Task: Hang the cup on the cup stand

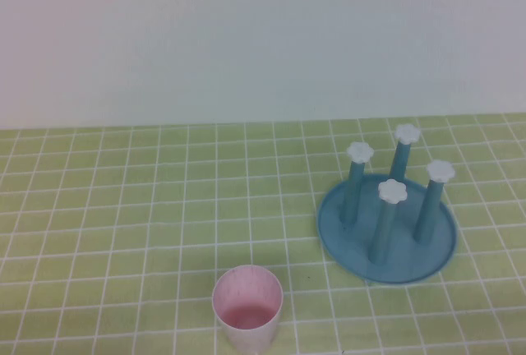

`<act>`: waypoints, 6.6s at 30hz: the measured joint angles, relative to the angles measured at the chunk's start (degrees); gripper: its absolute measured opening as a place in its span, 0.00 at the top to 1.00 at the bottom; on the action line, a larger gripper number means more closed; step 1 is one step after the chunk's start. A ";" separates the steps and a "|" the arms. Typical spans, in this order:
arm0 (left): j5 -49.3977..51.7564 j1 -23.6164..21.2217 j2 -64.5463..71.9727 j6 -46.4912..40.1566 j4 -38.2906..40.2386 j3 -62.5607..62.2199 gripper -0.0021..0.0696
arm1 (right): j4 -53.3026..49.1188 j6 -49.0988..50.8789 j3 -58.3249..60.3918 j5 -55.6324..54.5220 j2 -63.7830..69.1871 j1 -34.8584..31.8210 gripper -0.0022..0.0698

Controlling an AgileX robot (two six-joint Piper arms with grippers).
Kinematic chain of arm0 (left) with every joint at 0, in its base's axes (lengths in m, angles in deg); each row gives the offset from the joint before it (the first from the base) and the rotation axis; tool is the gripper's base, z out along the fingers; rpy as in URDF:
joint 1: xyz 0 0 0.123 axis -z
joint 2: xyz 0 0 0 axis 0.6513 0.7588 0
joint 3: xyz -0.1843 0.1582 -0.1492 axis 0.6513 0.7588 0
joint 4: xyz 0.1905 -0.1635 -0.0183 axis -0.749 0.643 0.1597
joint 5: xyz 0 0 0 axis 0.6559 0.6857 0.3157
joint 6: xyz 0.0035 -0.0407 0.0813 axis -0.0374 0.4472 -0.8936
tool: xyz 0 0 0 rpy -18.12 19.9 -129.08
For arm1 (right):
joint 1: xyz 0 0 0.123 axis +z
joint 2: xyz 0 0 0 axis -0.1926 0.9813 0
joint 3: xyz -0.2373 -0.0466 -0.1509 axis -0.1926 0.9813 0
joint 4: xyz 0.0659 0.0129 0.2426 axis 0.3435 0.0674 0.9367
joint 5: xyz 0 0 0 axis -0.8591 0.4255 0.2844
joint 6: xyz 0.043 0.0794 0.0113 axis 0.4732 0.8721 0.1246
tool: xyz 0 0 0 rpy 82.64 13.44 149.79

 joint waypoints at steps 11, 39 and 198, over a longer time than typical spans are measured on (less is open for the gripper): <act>0.00 0.00 0.00 0.00 0.00 0.00 0.97 | 0.00 0.00 0.00 0.00 0.00 0.00 0.97; 0.00 0.00 0.00 0.00 -1.23 0.00 0.97 | 0.00 0.00 0.00 0.00 0.00 0.00 0.97; 27.46 26.39 96.15 -16.52 11.16 -65.12 0.49 | 39.09 -36.62 -47.98 32.80 69.59 13.29 0.97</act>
